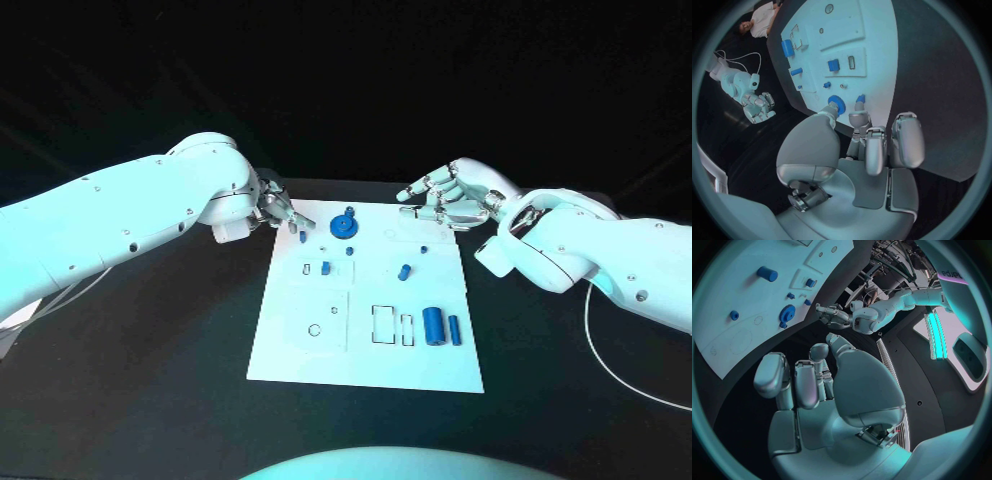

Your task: Assemble the parts on the task board

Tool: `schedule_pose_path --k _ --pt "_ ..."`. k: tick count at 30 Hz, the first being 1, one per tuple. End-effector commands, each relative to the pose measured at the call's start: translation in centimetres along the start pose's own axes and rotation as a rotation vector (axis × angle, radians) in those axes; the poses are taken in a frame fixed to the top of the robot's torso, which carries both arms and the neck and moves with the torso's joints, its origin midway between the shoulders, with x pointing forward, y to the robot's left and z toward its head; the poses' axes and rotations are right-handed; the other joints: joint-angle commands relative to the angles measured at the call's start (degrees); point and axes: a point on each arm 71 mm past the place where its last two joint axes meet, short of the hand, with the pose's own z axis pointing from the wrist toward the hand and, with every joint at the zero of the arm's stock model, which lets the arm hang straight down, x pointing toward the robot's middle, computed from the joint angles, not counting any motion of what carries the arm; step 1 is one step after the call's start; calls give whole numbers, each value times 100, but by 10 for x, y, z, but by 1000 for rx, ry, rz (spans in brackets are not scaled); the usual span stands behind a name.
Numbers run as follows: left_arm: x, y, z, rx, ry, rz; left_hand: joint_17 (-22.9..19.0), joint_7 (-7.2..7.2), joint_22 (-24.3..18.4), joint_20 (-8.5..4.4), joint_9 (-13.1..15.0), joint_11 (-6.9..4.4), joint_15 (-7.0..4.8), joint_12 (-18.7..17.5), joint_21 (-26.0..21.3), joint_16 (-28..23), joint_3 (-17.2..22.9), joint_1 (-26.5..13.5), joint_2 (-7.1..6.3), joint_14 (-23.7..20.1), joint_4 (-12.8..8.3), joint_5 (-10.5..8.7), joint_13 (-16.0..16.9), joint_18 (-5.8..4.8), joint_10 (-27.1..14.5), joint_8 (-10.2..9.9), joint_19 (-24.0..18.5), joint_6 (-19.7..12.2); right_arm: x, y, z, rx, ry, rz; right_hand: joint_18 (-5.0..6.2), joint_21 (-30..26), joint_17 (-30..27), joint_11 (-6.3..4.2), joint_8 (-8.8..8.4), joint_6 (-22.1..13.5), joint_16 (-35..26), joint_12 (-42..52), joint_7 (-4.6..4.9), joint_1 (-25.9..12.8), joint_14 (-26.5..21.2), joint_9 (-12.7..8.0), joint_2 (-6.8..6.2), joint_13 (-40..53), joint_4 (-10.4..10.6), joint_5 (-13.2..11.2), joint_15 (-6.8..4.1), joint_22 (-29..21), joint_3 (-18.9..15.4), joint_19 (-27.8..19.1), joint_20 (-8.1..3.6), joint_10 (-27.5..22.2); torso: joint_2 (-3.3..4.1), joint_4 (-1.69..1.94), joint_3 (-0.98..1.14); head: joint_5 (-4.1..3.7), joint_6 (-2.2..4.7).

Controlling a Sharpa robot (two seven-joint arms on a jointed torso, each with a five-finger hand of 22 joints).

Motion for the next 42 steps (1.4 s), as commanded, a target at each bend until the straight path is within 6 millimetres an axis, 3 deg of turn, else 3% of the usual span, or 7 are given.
schedule_pose_path --k 1,7,18,25,42 --pt "-4 -1 4 -3 3 36 1506 55 10 60 -94 10 55 -76 -46 14 -109 60 -6 609 32 25 -98 67 -70 -75 -2 -11 0 0 0 -11 1 -5 37 -17 0 5 9 -42 -36 -18 -10 -36 234 -9 0 -7 -10 14 38 -1 36 -36 -14 -50 10 -9 -2 13 39" --pt "-7 1 15 -35 -13 55 1506 68 -36 89 -244 28 75 -117 -101 14 -329 112 49 609 159 25 -182 84 -107 -145 -27 59 0 -1 1 -8 1 -6 38 -19 -3 5 7 -46 -39 -23 -9 -35 234 -9 1 -11 -10 22 38 -5 41 -36 -14 -52 9 4 -10 9 45" --pt "-2 -4 27 -36 -8 76 1506 -45 49 39 -195 -62 6 -22 -45 14 -648 55 237 609 201 -18 -142 68 -42 128 21 348 1 -1 2 -9 6 -5 40 -25 -8 7 5 -52 -44 -26 -7 -39 233 -10 3 -15 -5 32 38 -16 46 -41 -14 -53 5 -3 -2 25 56" --pt "-1 -4 30 -45 3 82 1506 -63 57 26 -167 -78 -8 -33 -42 14 -696 77 270 609 193 -13 -166 66 -46 182 25 369 2 -1 2 -8 12 -4 45 -38 -26 10 3 -58 -58 -43 -4 -51 229 -11 0 -30 3 45 40 -43 47 -52 -14 -62 1 2 1 17 50" --pt "3 -9 32 -48 43 100 1506 -166 189 -45 157 -168 -83 81 49 14 -854 535 429 609 110 27 -87 36 64 578 91 407 2 -1 3 -4 18 -1 62 -88 -98 13 -1 -70 -115 -153 -1 -74 212 -12 -3 -120 22 70 43 -138 54 -95 -12 -119 4 5 0 10 15"
